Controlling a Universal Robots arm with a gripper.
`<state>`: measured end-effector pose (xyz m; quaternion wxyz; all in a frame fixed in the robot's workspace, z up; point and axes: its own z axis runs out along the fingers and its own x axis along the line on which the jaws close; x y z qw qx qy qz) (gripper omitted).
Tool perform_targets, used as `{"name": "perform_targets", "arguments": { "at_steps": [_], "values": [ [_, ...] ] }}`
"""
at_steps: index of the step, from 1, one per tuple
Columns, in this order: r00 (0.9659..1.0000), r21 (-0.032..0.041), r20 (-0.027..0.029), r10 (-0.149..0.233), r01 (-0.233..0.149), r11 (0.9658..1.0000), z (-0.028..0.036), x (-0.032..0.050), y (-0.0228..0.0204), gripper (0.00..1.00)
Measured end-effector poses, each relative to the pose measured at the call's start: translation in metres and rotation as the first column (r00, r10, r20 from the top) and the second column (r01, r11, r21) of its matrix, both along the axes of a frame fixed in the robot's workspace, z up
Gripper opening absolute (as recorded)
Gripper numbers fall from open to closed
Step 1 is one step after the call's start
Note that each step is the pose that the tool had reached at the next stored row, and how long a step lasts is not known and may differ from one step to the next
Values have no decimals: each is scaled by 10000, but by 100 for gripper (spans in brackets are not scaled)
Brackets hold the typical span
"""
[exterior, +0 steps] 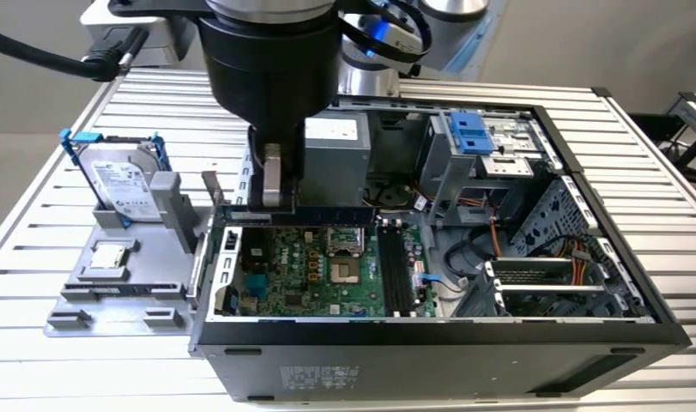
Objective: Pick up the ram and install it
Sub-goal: 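Pick up the ram and move it above insertion slot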
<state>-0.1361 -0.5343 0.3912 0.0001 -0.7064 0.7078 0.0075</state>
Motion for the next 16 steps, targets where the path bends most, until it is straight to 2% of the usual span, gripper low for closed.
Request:
{"name": "perform_targets", "arguments": {
  "at_steps": [7,16],
  "values": [
    [10000,0,0,0,0,10000,0,207,0,0],
    [10000,0,0,0,0,10000,-5,582,0,0]
  ]
}}
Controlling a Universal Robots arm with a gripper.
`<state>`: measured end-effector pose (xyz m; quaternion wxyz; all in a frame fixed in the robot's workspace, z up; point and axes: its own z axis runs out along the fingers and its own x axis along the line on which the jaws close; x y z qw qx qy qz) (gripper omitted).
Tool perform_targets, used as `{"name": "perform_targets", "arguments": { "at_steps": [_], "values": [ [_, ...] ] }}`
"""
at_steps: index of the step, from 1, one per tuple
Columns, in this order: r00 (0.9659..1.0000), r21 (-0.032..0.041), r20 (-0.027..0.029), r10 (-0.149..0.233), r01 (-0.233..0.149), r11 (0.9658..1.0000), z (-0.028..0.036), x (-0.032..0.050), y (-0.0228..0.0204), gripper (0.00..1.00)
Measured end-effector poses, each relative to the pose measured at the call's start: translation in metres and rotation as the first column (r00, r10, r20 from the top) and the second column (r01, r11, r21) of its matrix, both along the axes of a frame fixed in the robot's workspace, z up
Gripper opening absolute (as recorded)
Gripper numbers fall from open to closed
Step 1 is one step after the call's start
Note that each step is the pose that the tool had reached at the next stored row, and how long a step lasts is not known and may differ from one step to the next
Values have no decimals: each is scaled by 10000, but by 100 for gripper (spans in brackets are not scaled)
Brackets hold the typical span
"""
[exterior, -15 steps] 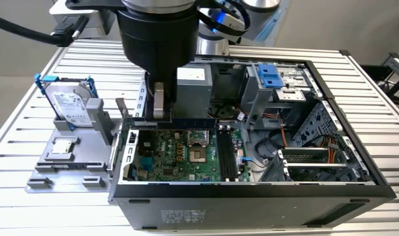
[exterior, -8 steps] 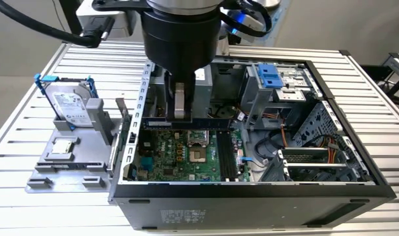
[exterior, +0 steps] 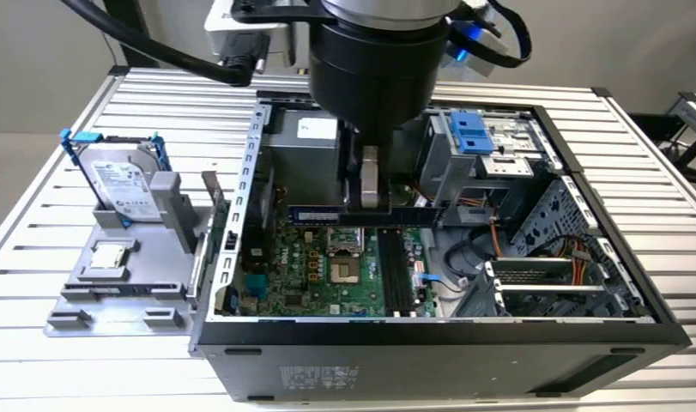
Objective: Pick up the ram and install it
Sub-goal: 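Pick up the ram and move it above insertion slot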
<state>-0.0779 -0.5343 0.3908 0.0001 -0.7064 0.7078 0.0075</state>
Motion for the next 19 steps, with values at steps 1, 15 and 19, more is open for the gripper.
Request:
{"name": "perform_targets", "arguments": {
  "at_steps": [1,15,19],
  "values": [
    [10000,-1,0,-1,1,10000,-1,45,0,0],
    [9991,1,1,-414,414,9991,-25,446,7,0],
    [9979,1,0,-648,648,9979,-31,505,17,0]
  ]
}}
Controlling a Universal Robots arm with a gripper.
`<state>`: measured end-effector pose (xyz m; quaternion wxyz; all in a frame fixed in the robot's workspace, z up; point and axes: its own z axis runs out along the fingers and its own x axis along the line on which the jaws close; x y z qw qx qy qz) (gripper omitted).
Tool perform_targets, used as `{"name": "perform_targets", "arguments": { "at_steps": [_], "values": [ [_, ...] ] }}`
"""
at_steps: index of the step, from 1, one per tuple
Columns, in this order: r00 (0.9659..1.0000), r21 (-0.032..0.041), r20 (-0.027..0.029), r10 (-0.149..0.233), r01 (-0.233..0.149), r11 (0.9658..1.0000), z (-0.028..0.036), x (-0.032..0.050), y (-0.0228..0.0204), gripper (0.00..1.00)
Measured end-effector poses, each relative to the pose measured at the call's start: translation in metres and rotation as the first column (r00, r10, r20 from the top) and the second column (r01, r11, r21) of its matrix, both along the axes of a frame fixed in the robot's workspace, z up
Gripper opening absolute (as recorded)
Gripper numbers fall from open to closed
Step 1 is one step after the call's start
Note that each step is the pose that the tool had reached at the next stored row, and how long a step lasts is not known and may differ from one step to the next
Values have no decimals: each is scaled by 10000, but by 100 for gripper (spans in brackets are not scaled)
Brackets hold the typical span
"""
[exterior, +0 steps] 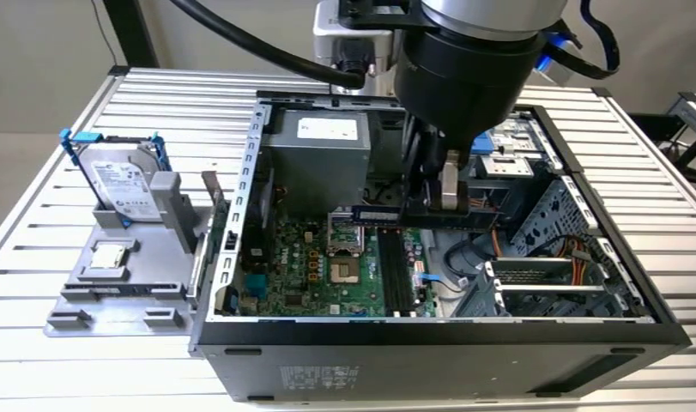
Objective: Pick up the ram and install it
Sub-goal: 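Pick up the ram and move it above insertion slot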
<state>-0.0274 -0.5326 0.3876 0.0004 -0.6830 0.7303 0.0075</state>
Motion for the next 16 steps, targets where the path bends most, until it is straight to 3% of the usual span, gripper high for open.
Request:
{"name": "perform_targets", "arguments": {
  "at_steps": [5,10,13,16],
  "values": [
    [9997,-1,0,-225,225,9997,-2,66,12,0],
    [9997,-1,0,-229,229,9997,-2,67,20,0],
    [9997,-1,0,-229,229,9997,-2,72,70,0],
    [9997,-2,0,-229,229,9997,-2,85,160,0]
  ]
}}
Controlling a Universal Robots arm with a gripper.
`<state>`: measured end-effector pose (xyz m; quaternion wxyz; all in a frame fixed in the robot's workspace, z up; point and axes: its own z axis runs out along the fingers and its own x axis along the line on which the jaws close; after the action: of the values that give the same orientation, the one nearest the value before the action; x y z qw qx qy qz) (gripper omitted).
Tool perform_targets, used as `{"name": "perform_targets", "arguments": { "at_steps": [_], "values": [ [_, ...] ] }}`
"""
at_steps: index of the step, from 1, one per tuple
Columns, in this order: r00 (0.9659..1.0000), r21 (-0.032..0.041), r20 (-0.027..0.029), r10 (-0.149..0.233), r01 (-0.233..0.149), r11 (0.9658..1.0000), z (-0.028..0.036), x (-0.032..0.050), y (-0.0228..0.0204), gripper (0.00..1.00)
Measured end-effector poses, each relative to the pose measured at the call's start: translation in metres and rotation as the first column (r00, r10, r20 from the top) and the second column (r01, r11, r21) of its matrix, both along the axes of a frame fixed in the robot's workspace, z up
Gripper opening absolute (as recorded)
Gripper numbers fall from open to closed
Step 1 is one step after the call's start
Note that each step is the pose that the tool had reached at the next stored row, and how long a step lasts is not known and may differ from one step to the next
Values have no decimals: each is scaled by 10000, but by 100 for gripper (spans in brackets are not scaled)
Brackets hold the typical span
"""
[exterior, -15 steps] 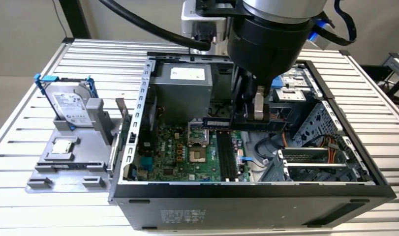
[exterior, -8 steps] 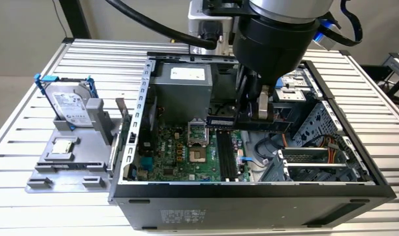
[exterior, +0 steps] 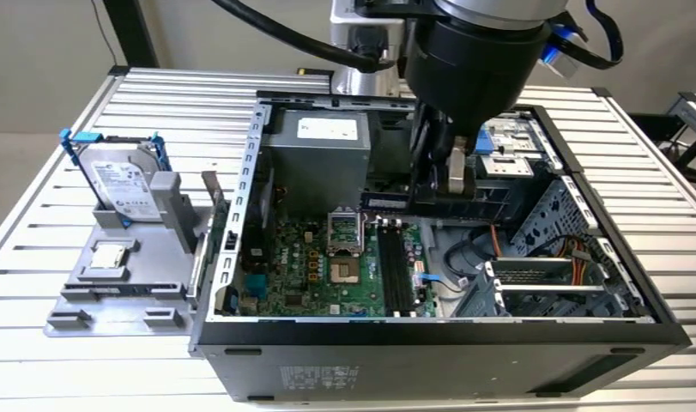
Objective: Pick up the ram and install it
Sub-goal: 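Pick up the ram and move it above insertion slot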
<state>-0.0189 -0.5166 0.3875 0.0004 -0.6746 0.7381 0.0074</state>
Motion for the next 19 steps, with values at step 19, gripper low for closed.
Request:
{"name": "perform_targets", "arguments": {
  "at_steps": [19],
  "values": [
    [10000,5,6,0,0,10000,-1,174,413,0]
  ]
}}
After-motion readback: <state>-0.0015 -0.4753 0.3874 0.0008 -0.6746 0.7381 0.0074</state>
